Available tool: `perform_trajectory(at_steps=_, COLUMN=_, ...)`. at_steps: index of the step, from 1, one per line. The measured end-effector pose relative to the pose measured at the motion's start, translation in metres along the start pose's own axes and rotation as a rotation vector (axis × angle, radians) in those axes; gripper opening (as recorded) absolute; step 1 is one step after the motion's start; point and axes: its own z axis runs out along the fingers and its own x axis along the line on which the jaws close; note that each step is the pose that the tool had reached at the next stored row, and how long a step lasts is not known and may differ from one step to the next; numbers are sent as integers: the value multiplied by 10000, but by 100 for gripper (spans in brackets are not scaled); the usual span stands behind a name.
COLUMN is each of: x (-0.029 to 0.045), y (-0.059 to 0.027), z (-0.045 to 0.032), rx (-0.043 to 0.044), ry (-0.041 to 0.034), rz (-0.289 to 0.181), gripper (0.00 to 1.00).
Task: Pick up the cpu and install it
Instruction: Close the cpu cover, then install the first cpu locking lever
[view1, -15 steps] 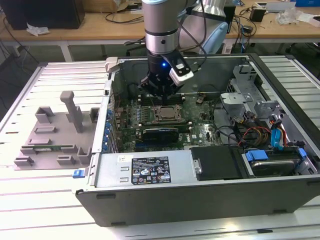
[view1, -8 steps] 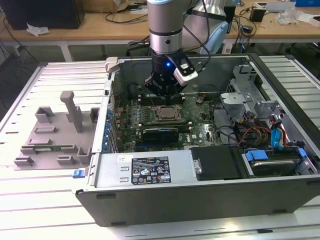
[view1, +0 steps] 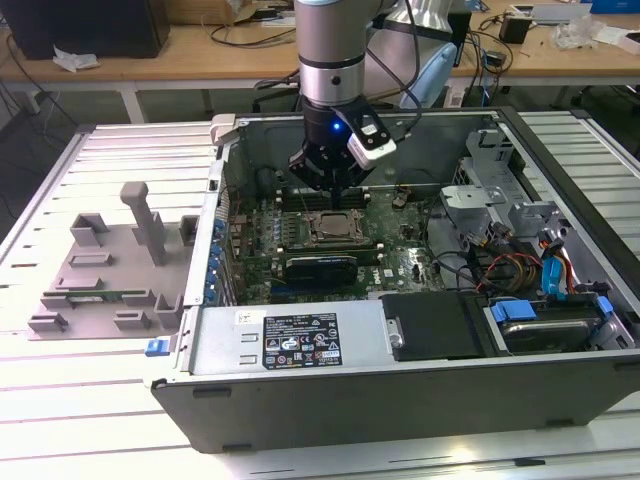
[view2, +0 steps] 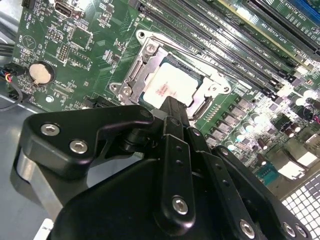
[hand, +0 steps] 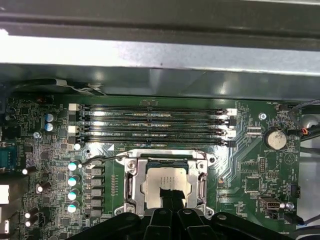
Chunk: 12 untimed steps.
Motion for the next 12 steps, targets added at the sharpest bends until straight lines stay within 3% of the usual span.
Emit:
perform_trajectory(at_steps=8, x=-1, y=0, z=-15, rx=0, ry=0, rz=0, gripper=11)
perform_trajectory(at_steps=12, x=-6, y=-2, z=-126, rx=2, ry=1, rz=0, gripper=11)
